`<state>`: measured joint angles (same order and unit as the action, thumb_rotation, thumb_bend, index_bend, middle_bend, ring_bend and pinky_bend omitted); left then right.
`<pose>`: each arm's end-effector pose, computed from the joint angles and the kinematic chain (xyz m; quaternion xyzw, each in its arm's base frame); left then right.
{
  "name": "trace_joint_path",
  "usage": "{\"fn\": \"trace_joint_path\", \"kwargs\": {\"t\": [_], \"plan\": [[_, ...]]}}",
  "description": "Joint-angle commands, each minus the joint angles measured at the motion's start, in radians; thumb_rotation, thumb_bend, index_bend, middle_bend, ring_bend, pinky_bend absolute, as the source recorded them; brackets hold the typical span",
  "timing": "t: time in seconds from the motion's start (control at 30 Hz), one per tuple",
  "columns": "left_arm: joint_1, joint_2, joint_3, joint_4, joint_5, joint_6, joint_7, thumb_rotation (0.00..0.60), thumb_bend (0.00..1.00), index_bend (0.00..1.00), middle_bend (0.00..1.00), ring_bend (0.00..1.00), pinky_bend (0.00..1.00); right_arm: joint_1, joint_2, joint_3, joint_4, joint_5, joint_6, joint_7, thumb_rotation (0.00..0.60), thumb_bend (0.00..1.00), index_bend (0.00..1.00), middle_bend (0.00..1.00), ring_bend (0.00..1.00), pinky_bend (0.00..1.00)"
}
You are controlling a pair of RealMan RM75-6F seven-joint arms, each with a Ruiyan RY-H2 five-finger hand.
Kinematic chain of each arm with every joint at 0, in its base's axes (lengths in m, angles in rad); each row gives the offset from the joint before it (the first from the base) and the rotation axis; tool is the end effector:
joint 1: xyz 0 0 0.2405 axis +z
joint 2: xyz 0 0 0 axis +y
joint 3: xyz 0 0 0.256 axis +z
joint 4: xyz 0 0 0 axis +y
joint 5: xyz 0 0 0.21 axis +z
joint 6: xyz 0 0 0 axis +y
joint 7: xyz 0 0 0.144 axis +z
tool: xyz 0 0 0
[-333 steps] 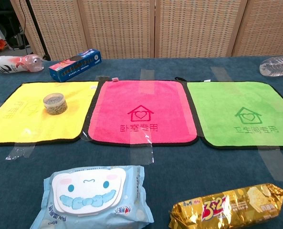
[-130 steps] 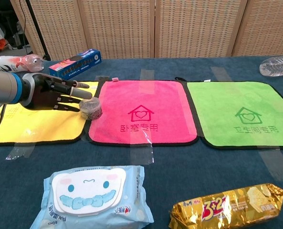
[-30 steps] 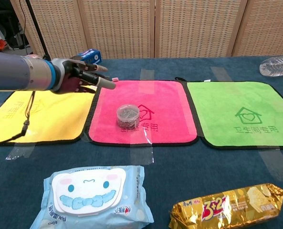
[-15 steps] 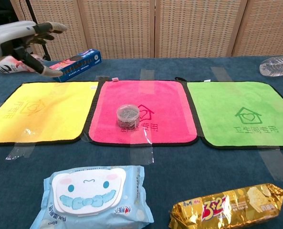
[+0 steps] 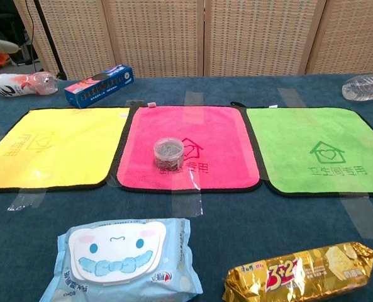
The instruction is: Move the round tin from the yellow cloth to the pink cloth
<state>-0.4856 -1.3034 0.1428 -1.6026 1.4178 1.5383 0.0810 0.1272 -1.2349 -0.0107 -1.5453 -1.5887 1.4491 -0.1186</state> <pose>-0.2343 0.2482 0.0871 -0.6700 -0.3416 -0.4547 0.4771 -0.2998 -0.1800 0.1098 0.6613 -0.3573 0.3683 0.5472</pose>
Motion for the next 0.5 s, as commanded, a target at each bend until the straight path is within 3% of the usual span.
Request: {"fn": "trace_joint_path", "kwargs": {"t": [0.03,0.23,0.5], "plan": [[0.082,-0.009,0.044,0.000,0.062,0.060,0.043,0.600,0.21,0.00,0.00,0.00,0.00,-0.008,0.010,0.000,-0.010,-0.016,0.024,0.005,0.600,0.21,0.06,0.00,0.00,0.03],[0.171,-0.006,0.065,0.012,0.168,0.170,0.124,0.600,0.21,0.00,0.00,0.00,0.00,-0.026,0.030,-0.001,-0.032,-0.055,0.079,0.014,0.600,0.21,0.06,0.00,0.00,0.03],[0.209,0.021,0.056,-0.003,0.179,0.124,0.139,0.600,0.21,0.00,0.00,0.00,0.00,-0.029,0.030,-0.013,-0.038,-0.080,0.076,-0.004,0.600,0.21,0.06,0.00,0.00,0.03]]}}
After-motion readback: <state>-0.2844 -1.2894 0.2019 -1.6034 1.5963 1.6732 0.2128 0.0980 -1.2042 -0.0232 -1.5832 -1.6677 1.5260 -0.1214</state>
